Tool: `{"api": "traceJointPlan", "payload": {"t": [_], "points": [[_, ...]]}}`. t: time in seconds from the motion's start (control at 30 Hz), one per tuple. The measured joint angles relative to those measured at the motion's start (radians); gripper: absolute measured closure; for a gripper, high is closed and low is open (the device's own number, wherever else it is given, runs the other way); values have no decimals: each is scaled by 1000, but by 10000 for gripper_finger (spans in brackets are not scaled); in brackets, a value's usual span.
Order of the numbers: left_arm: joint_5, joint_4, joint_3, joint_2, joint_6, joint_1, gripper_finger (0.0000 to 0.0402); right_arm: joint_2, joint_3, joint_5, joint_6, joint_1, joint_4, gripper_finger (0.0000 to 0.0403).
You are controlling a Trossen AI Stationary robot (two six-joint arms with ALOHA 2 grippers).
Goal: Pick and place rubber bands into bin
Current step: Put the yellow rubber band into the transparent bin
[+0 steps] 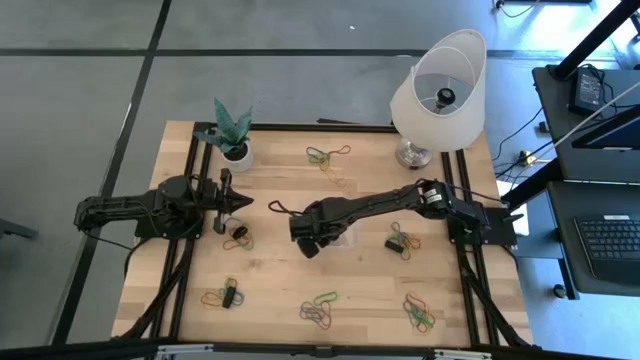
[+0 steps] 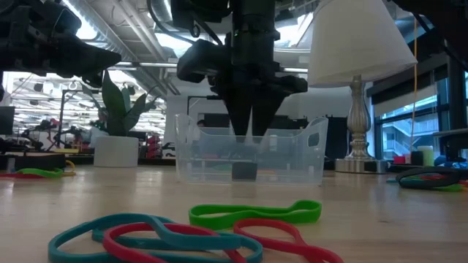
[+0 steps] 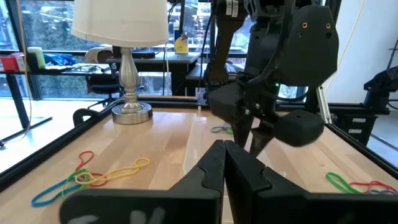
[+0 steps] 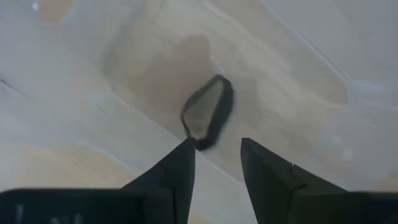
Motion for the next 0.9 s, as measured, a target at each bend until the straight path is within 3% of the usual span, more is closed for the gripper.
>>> {"api": "traceJointPlan", "payload": {"t": [0.17,0.3,0.47,0.63,0.73,0.9], "points": [[0,6,0,0,0,0,396,-62,3,21,-32,0,-13,275],[1,6,0,0,-31,0,396,-133,0,59,-114,4,-12,312],[6,9,0,0,-139,0,396,-219,-3,178,-208,43,-113,390],[7,24,1,0,-210,0,396,-315,-18,300,-272,80,-168,397],[8,22,12,4,-218,0,396,-408,-140,315,-303,98,-83,399],[8,22,42,44,-230,-6,396,-658,-553,300,-291,127,226,400]]}}
